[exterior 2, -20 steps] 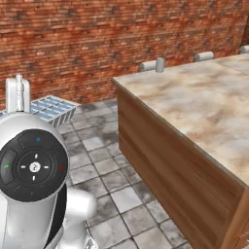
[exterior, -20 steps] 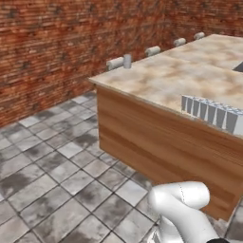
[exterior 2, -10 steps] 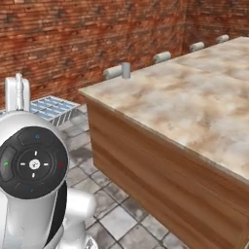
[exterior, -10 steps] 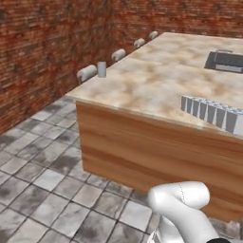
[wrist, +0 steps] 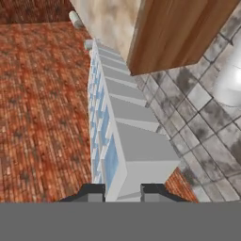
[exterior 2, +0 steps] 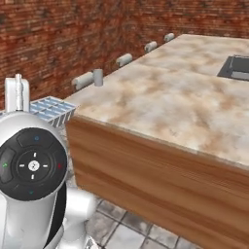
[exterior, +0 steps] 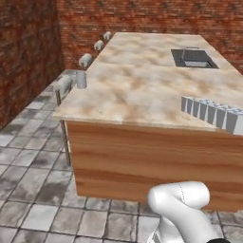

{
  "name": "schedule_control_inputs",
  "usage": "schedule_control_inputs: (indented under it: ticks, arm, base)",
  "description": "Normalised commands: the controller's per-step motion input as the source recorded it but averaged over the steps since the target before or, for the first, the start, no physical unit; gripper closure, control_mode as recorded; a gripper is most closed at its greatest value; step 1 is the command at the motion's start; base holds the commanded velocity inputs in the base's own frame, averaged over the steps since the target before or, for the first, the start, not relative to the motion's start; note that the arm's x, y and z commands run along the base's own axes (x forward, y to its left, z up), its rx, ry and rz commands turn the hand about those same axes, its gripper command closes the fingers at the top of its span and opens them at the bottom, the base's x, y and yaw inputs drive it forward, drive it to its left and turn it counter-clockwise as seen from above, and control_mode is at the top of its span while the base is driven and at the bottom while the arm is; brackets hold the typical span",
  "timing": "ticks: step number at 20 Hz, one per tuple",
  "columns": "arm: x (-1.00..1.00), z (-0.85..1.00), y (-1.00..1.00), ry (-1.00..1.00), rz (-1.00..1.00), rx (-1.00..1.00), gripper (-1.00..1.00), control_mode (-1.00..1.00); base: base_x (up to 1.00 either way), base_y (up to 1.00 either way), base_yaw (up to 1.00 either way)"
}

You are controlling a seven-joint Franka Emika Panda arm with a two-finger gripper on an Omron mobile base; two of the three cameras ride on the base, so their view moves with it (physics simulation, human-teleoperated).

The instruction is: Open the freezer door, pick up the ice cube tray from the freezer, and place it on the dining counter.

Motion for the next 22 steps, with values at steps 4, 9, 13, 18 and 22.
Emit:
schedule_control_inputs:
  ticks: [4,9,13,18,22]
  arm:
    - [0.00,0.00,0.00,0.00,0.00,0.00,1.00,1.00]
    - [0.00,0.00,0.00,0.00,0.00,0.00,1.00,1.00]
    - [0.00,0.00,0.00,0.00,0.00,0.00,1.00,1.00]
    - [0.00,0.00,0.00,0.00,0.00,0.00,1.00,1.00]
    - [0.00,0.00,0.00,0.00,0.00,0.00,1.00,1.00]
  base:
    - [0.98,1.00,-0.52]
    - [1.00,0.98,-0.48]
    - [0.99,0.68,-0.33]
    - [0.74,0.14,-0.10]
    - [0.63,0.02,0.03]
